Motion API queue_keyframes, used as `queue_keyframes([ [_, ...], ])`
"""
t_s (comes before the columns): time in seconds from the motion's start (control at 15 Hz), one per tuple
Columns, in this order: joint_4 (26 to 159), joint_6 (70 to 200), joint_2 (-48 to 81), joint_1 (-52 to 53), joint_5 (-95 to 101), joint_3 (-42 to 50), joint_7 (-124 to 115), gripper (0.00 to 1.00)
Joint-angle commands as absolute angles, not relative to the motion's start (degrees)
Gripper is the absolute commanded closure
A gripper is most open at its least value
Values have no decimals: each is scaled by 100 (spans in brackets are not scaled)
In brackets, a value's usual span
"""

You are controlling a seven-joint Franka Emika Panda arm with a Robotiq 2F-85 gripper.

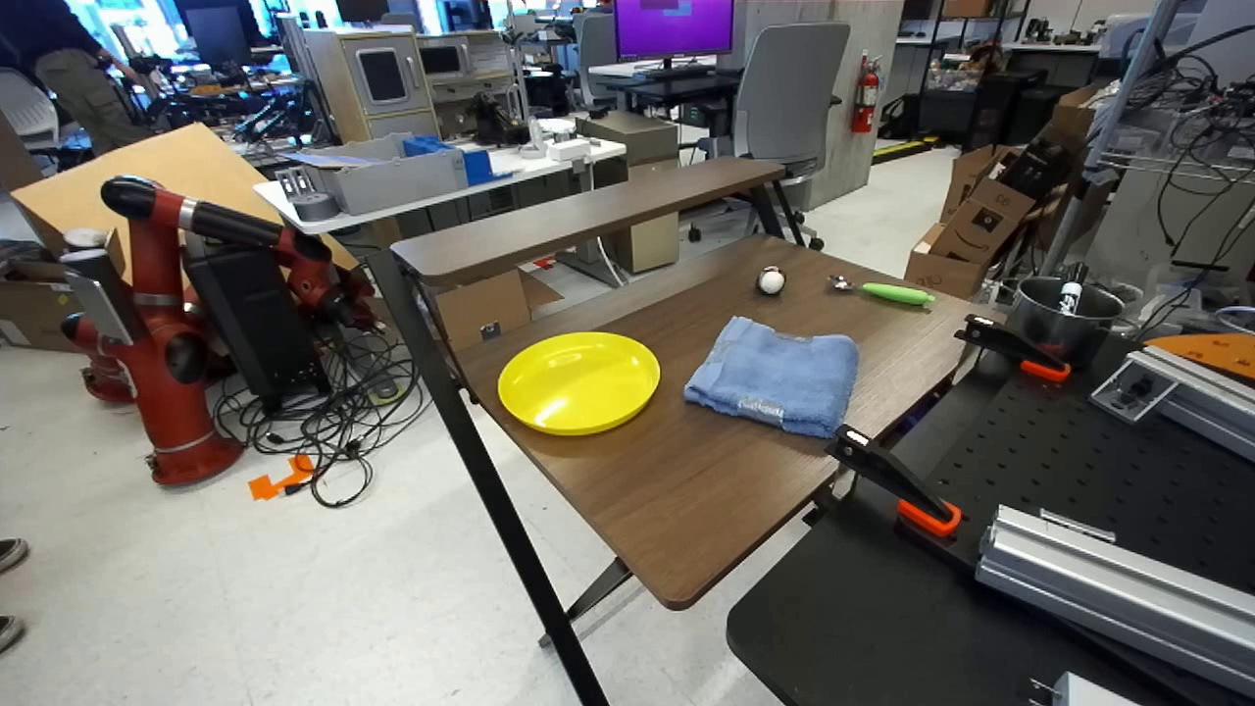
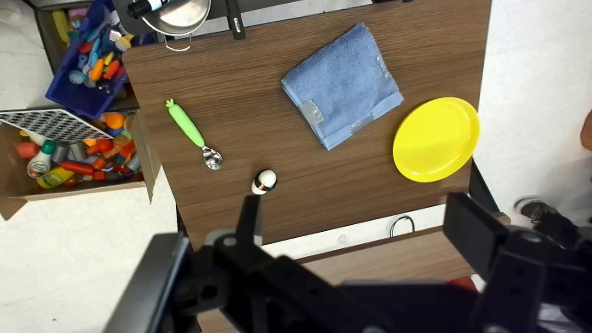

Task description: Move the spoon to the middle of the desk

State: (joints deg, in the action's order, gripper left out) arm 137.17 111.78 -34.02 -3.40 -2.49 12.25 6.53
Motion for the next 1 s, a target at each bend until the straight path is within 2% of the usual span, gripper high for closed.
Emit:
queue_keyframes([
  [0.0, 13707, 11166, -3384, -454, -311, 1135, 708, 0],
  [0.6, 13707, 11166, -3384, -454, -311, 1135, 708, 0],
  [0.93, 13647, 11594, -3109, -455, -244, 1237, 951, 0],
])
